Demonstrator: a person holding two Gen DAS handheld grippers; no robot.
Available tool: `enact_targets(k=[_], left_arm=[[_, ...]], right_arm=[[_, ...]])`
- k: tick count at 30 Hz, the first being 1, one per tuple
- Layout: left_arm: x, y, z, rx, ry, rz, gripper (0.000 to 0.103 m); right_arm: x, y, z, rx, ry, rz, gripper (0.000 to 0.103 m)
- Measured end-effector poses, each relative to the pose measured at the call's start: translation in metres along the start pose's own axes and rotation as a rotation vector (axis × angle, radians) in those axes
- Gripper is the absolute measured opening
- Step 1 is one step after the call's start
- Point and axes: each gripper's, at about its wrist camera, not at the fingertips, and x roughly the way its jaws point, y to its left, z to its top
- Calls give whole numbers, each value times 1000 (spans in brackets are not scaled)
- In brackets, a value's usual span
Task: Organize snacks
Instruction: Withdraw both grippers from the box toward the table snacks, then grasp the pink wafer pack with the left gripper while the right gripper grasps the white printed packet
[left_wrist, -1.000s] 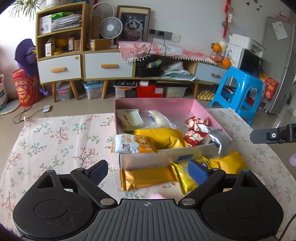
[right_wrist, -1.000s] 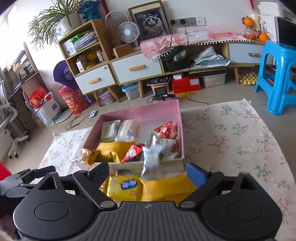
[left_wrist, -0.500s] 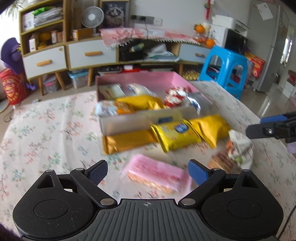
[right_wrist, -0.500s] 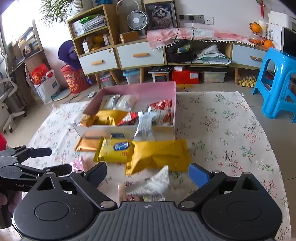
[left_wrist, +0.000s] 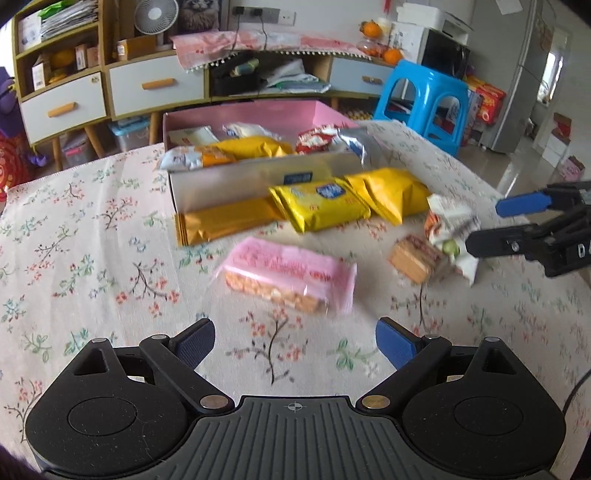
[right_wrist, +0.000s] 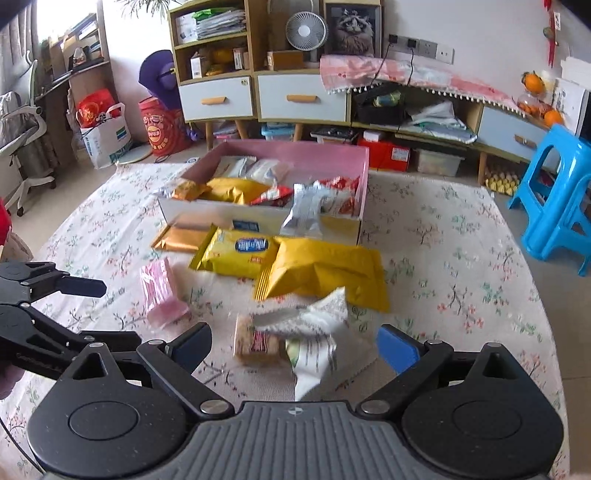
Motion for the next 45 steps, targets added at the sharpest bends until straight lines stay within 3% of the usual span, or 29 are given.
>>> enact_targets(k=[6, 13, 22, 29, 36, 45], left_arm=[[0, -1, -14, 91, -14, 40, 95], [11, 3, -12, 56, -4, -6, 95], [23, 13, 15, -227, -33, -89, 95], [41, 10, 31, -366, -22, -4, 95], [45, 12, 37, -389, -19, 93, 92], [36, 32, 35, -399, 14, 122, 51]], right_arm=[[5, 7, -11, -58, 12, -12, 88], [14, 8, -26, -105, 36, -19, 88], [20, -1, -27, -70, 15, -20, 88], [23, -10, -21, -21, -28, -18, 84], [32, -12, -23, -39, -26, 4, 67], [38, -17, -13, 28, -42, 14, 57]])
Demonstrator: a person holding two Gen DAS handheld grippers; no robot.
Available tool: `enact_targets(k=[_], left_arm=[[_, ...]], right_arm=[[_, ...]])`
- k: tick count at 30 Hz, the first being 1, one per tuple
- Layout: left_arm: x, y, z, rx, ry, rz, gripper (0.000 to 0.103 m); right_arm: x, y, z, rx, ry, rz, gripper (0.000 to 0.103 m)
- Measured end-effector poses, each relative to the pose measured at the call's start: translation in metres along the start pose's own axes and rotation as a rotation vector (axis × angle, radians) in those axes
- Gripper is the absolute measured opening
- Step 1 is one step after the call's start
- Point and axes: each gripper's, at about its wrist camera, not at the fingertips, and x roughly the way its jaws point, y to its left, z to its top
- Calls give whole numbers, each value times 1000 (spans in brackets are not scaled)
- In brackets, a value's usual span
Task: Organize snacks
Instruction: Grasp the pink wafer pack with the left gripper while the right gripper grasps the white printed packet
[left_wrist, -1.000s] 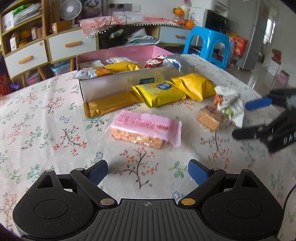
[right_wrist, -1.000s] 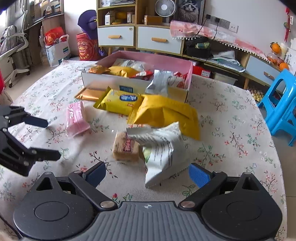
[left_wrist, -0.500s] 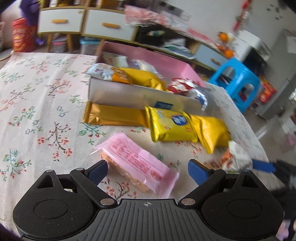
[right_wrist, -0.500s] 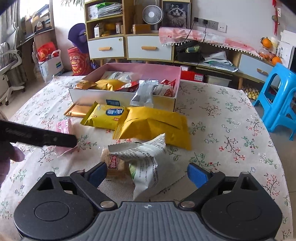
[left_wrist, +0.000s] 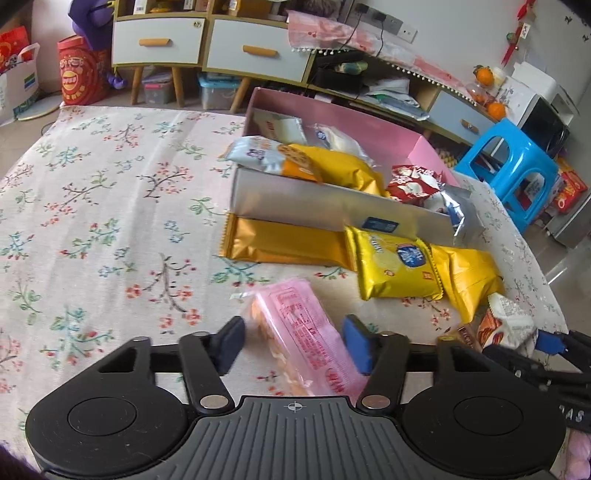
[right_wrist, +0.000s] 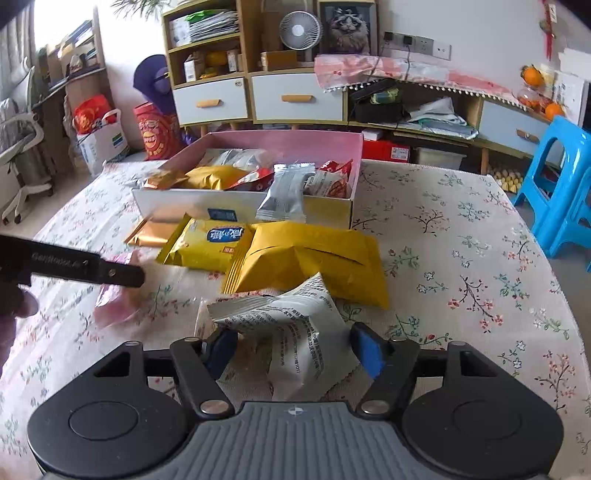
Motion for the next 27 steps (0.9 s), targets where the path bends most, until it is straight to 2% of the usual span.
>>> enact_targets(k=[2, 6, 9, 11, 14, 19, 27], left_arm=[[-3, 5, 0, -1, 5, 8, 45], [-6, 14, 1, -11, 9, 12, 44], [-7, 18, 1, -33, 20, -38, 52], [-7, 17, 1, -38, 11, -56, 68], [-5, 9, 0, -16, -15, -67, 74], [1, -2, -1, 24, -29, -43, 74], [0, 2, -6, 53, -32, 1, 70]], right_arm=[[1, -1, 1, 20, -1, -7, 56], [1, -5, 5, 63, 3, -5, 55], [1, -8, 6, 93, 7, 1, 55], [2, -9, 6, 110, 8, -5, 56], [2, -8, 6, 103, 18, -6, 57], [4, -9, 3, 113, 32, -1, 57], [7, -23, 2, 176, 24, 3, 56]])
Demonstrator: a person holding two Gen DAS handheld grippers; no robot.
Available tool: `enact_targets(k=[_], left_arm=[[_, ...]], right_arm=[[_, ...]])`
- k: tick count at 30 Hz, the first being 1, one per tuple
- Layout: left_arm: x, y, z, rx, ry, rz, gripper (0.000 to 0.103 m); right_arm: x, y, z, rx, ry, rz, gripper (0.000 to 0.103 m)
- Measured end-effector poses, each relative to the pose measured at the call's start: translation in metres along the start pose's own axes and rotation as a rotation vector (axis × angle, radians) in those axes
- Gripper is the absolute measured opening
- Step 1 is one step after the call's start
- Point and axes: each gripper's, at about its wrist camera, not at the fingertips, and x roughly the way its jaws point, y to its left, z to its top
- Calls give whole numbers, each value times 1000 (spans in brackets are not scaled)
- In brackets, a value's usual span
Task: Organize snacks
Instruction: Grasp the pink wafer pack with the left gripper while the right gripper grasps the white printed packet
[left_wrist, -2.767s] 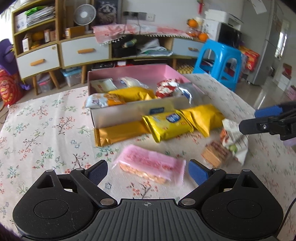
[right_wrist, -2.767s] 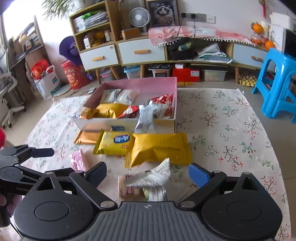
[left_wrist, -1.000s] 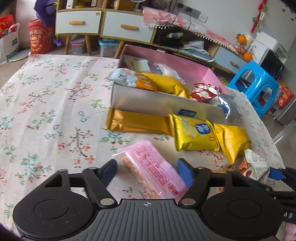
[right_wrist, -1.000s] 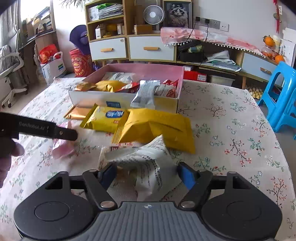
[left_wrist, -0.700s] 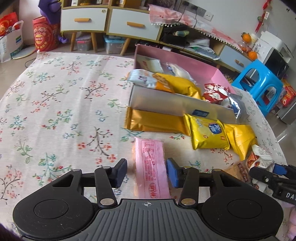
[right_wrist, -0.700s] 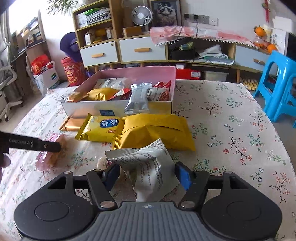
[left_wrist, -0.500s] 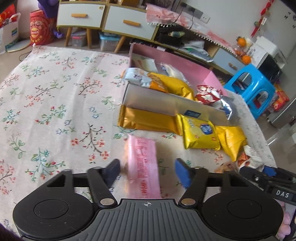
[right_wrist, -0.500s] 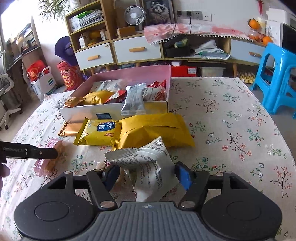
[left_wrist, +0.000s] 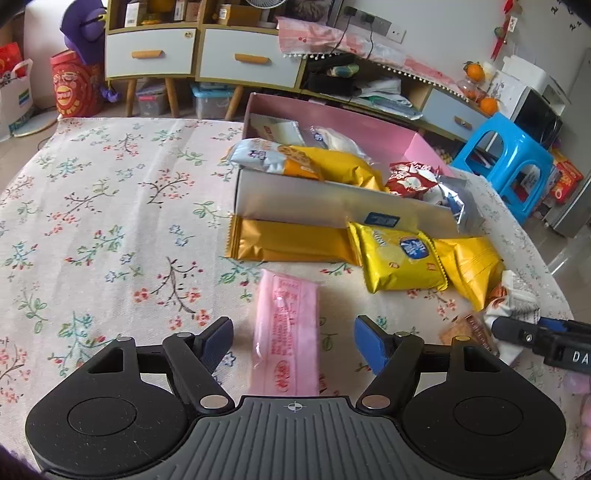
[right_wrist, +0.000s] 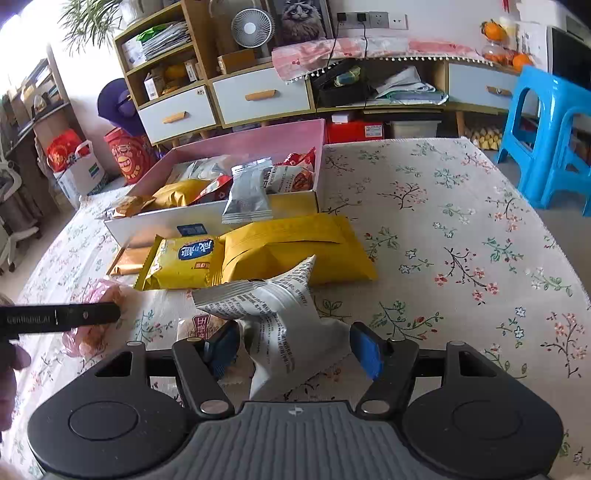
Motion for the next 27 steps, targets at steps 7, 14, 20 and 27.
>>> enact_targets(k=[7, 14, 20, 27], left_arm=[[-4, 4, -3, 19, 5, 29, 48], [-8, 11, -3, 12, 10, 44, 31], [-12, 13, -2, -3, 12, 43, 30], [-17, 16, 0, -23, 12, 29, 29]], right_arm=[[6, 1, -1, -2, 7, 1, 56], [5, 7, 3, -30, 1, 11, 44], [2, 11, 4, -54, -9, 5, 32], [-7, 12, 7, -64, -34, 0, 30]])
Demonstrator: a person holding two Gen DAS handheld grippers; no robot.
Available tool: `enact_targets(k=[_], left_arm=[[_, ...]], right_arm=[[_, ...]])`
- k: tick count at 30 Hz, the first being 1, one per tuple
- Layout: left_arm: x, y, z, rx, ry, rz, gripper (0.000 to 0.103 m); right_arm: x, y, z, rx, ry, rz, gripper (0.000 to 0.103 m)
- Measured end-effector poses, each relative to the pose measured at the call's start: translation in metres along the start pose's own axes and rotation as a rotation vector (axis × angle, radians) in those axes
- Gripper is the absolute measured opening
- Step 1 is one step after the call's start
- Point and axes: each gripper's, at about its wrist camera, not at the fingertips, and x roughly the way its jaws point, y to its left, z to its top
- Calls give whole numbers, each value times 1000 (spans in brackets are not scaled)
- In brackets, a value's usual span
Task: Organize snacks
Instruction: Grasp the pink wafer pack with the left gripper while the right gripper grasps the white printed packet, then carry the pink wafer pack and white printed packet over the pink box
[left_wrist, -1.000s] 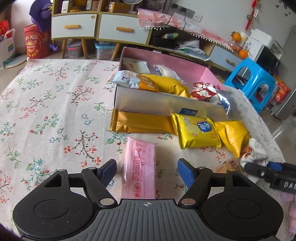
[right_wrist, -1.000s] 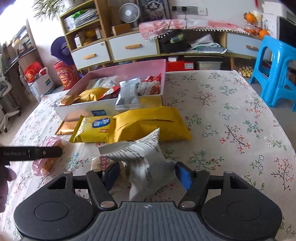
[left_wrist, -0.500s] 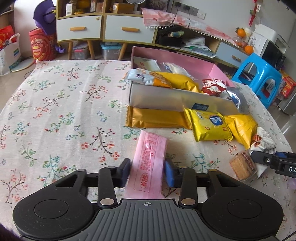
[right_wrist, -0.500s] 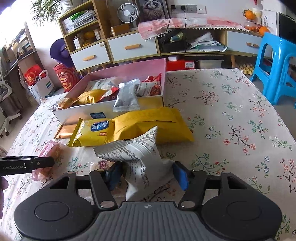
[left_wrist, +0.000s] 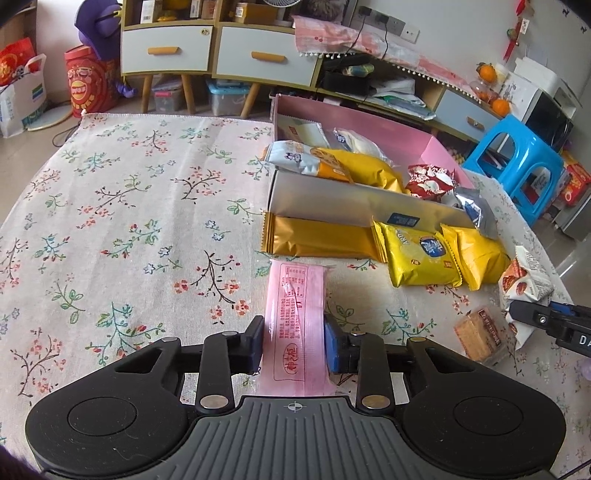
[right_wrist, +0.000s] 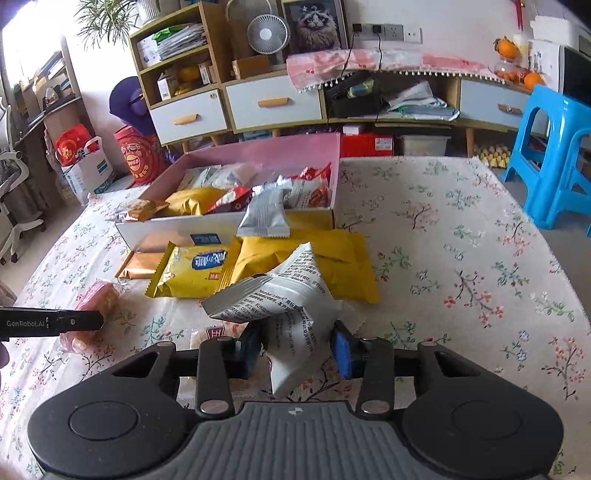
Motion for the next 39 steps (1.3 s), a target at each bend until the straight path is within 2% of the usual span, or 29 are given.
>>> enact_targets(k=[10, 19, 28, 34, 39], left_arm=[[-11, -1, 13, -22, -30, -22, 29], [-14, -7, 38, -45, -92, -25, 29], [-8, -20, 61, -104, -131, -70, 29], [3, -33, 82, -61, -179, -89, 29], [22, -41, 106, -4, -181, -35, 29]], right_arm=[[-18, -1, 13, 17, -47, 6, 30], [-17, 8, 45, 38, -62, -1, 30], [-9, 1, 86, 179, -113, 9, 30], [11, -3, 99, 247, -113, 21, 31], [31, -6, 108, 286, -118, 33, 31]])
